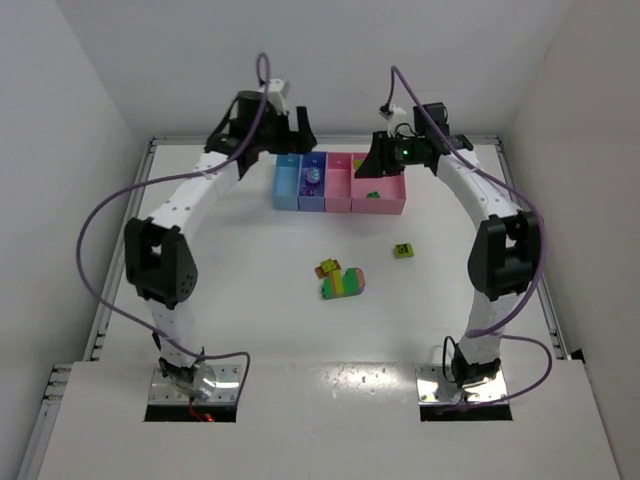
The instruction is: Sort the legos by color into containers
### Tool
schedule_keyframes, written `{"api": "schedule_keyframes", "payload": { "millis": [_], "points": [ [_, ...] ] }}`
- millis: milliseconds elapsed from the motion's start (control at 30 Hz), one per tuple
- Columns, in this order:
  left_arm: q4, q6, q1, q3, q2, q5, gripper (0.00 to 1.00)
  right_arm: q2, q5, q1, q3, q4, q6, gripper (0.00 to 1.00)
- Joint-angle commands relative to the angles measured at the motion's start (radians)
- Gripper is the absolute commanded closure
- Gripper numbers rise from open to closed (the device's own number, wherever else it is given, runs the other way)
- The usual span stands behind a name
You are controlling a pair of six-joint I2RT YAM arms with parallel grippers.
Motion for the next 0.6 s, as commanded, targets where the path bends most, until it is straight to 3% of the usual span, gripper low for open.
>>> {"api": "schedule_keyframes", "payload": {
  "millis": [0, 100, 300, 567],
  "points": [
    [0.036, -0.1, 0.143, -0.057, -0.148, 0.003, 0.0, 0.05, 0.025, 0.058, 0.092, 0.045, 0.006, 1.0],
    [-0.025, -0.1, 0.24, -0.093, -0.181, 0.094, 0.0, 0.131, 0.025, 0.11, 0.173, 0.055, 0.016, 1.0],
    [-0.117, -0.019, 0.445, -0.194, -0.273, 0.112, 0.0, 0.337, 0.025, 0.254, 0.405, 0.088, 0.042, 1.0],
    [-0.127, -0.008, 0.546, -0.293, -0.374, 0.197, 0.0, 0.581, 0.06, 0.299, 0.663, 0.164, 0.209, 0.93]
  ]
}}
